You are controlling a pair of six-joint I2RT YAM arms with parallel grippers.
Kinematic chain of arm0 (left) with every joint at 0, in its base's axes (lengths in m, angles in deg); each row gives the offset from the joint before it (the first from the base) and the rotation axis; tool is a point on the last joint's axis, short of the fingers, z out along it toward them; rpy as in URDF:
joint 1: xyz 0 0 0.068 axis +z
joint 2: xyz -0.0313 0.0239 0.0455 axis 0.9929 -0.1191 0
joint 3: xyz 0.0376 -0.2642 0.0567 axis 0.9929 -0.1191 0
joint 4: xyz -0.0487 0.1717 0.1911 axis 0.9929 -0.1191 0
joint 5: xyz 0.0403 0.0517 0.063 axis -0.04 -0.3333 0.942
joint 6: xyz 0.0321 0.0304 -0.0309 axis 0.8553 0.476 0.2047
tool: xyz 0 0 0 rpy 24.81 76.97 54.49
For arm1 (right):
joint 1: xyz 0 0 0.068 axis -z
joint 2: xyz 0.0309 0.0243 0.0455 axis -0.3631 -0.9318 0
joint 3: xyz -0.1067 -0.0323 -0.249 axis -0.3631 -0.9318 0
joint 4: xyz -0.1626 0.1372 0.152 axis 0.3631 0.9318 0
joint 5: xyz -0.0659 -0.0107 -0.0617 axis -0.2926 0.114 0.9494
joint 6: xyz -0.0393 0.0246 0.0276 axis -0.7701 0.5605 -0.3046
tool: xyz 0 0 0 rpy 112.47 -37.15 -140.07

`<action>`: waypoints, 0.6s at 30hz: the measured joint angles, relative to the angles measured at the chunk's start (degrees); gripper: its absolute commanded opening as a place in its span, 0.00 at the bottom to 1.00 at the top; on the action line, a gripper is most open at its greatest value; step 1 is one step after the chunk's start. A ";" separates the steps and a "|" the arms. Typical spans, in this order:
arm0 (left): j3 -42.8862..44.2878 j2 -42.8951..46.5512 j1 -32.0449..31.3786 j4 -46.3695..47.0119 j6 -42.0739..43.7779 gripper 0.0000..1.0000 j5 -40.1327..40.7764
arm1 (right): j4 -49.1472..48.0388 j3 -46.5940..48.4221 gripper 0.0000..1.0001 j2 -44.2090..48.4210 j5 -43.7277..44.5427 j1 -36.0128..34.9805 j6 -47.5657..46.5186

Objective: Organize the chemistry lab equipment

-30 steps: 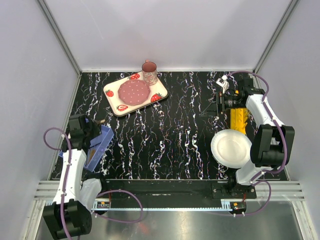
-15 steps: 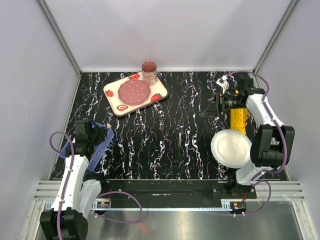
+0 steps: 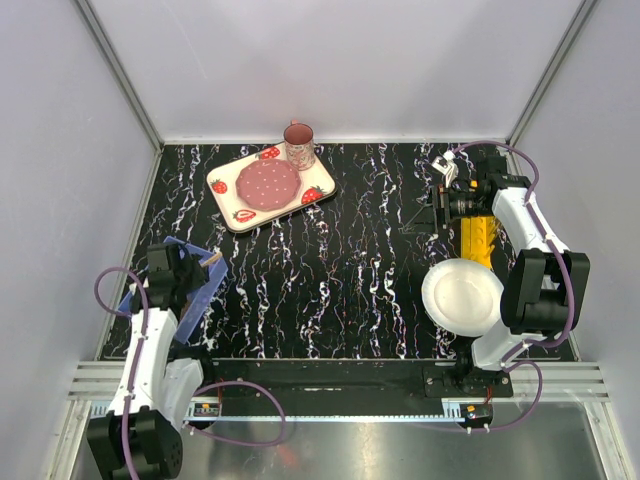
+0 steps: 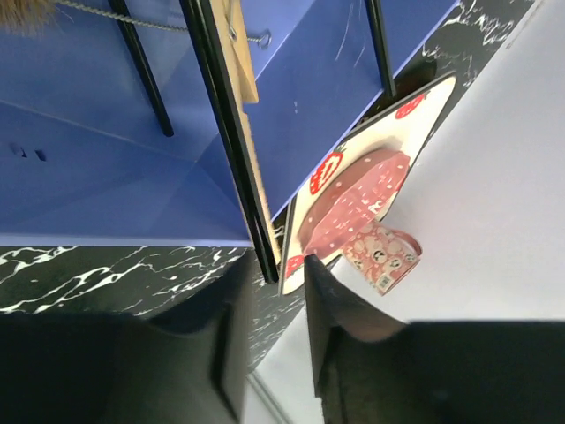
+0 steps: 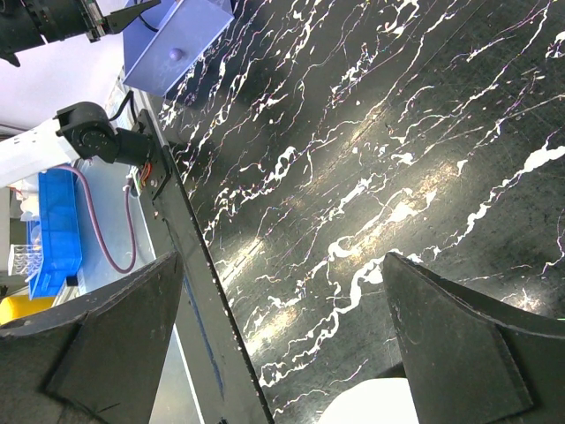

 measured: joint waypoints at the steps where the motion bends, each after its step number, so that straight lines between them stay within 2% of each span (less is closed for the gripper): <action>1: 0.00 -0.02 0.37 0.11 0.26 0.39 0.07 | 0.00 0.00 1.00 0.00 0.00 0.00 0.00; 2: 0.02 -0.02 0.66 0.20 0.59 0.45 0.09 | 0.00 0.00 1.00 0.00 0.00 0.00 0.00; 4: 0.04 0.00 1.09 0.26 1.07 0.48 0.20 | 0.00 0.00 1.00 0.00 0.00 0.00 -0.02; 10: 2.45 0.46 1.53 0.04 4.63 0.66 0.04 | 0.02 0.00 1.00 0.00 0.04 0.00 -0.24; 18: 10.73 1.55 3.30 2.23 17.09 0.92 -4.20 | -0.02 0.00 1.00 0.90 1.92 0.68 -0.66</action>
